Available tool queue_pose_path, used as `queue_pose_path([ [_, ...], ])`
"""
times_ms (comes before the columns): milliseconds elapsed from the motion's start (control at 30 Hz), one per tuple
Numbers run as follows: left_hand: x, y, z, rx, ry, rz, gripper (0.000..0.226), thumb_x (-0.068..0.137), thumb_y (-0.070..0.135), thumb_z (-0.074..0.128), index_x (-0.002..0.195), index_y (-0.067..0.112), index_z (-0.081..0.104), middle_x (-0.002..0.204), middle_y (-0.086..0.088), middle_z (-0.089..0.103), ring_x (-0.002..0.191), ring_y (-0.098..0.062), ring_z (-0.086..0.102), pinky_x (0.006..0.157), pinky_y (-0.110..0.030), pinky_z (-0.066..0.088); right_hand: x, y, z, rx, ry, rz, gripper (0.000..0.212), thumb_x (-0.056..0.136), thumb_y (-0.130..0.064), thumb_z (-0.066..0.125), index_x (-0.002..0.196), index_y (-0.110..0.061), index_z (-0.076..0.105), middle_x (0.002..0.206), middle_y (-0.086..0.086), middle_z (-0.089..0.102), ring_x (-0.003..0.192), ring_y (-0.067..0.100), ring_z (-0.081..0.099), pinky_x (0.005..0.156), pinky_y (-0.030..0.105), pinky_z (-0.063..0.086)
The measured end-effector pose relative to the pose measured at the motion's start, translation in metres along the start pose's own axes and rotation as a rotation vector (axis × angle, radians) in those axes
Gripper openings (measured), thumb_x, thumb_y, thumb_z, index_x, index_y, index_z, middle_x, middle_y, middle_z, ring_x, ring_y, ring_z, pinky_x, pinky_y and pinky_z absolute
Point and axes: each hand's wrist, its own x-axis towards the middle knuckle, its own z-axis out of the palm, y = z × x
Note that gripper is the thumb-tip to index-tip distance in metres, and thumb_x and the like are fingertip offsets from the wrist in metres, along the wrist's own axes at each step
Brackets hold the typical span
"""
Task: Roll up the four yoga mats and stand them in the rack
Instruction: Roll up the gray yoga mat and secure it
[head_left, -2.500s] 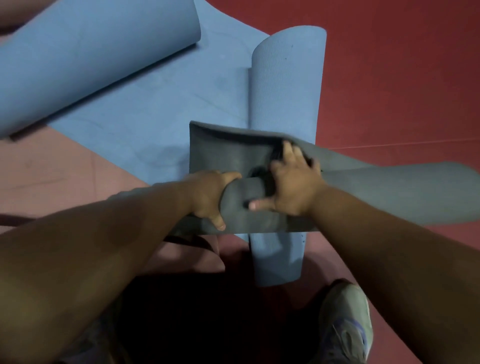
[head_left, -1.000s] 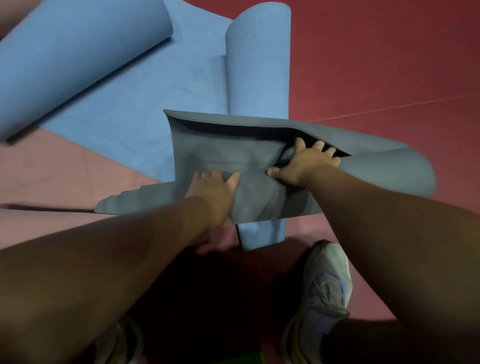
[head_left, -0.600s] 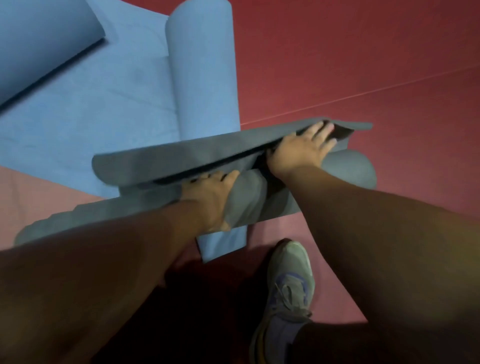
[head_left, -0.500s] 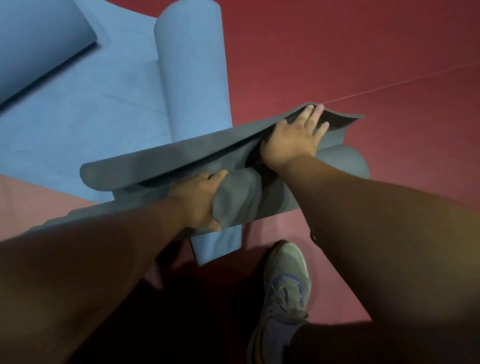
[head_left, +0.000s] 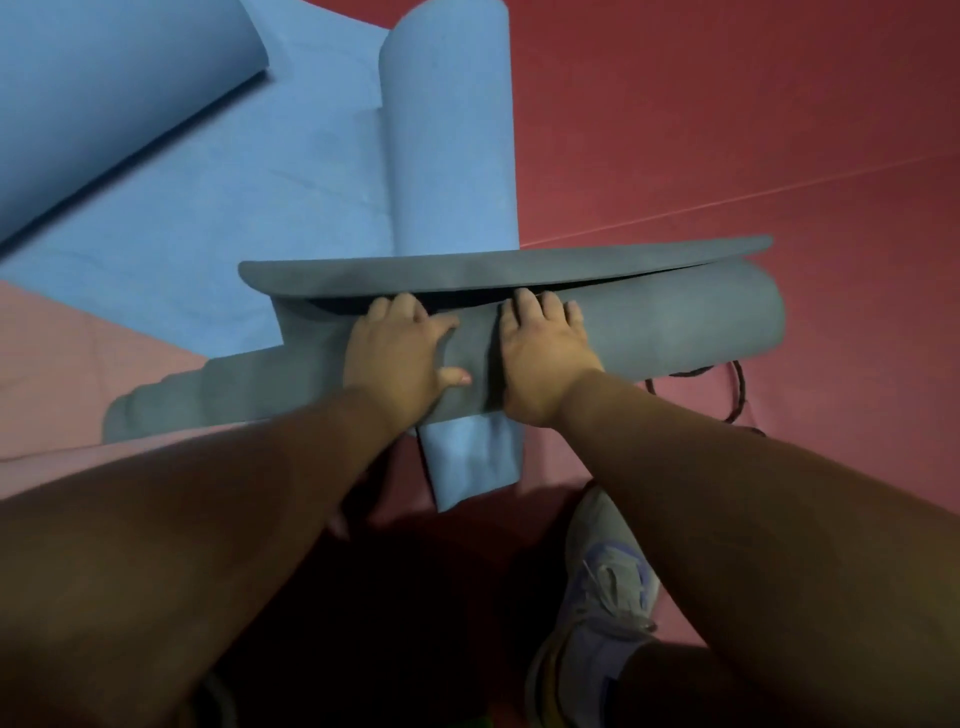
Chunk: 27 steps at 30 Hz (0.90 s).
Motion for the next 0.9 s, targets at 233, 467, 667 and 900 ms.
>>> queue_pose_path([
  [233,-0.031,-0.004,0.013,0.214,0.025,0.110,0.088,0.079,0.054,0.075,0.153,0.028,0.034,0.143,-0.004,0.043,0.125,-0.029,0.043,0.103,-0.044,0.037,0.011,-0.007,-0.008,0.107,0.181,-0.074,0.103,0.060,-0.043,0.091,0.143,-0.022,0.034,0.129,0.013,0.030,0.120,0.035,0.033,0.104,0.065,0.035],
  [467,-0.008,-0.026,0.010,0.071,-0.046,0.126,0.093,0.080,0.026,0.078,0.157,0.015,0.027,0.164,-0.009,0.027,0.148,-0.025,0.025,0.123,-0.039,0.024,0.046,-0.011,-0.038,-0.012,0.095,-0.037,0.137,0.066,-0.047,0.085,0.157,-0.029,-0.015,0.165,0.015,0.004,0.154,0.035,-0.004,0.111,0.078,0.003],
  [667,0.001,-0.020,-0.012,-0.408,0.087,-0.078,0.073,0.087,0.024,0.071,0.151,0.023,0.036,0.129,-0.007,0.064,0.117,-0.028,0.057,0.102,-0.036,0.044,0.050,-0.011,-0.037,0.002,0.060,-0.046,0.127,0.069,-0.047,0.084,0.159,-0.030,-0.004,0.151,0.013,0.031,0.142,0.032,0.027,0.111,0.076,0.011],
  [900,0.023,-0.050,-0.037,-0.069,0.075,-0.243,0.054,0.098,0.034,0.059,0.149,0.037,0.043,0.124,-0.004,0.066,0.121,-0.029,0.054,0.090,-0.041,0.047,0.049,-0.017,-0.036,-0.049,0.151,-0.060,0.122,0.068,-0.044,0.084,0.159,-0.030,0.003,0.142,0.013,0.036,0.138,0.035,0.027,0.111,0.077,0.009],
])
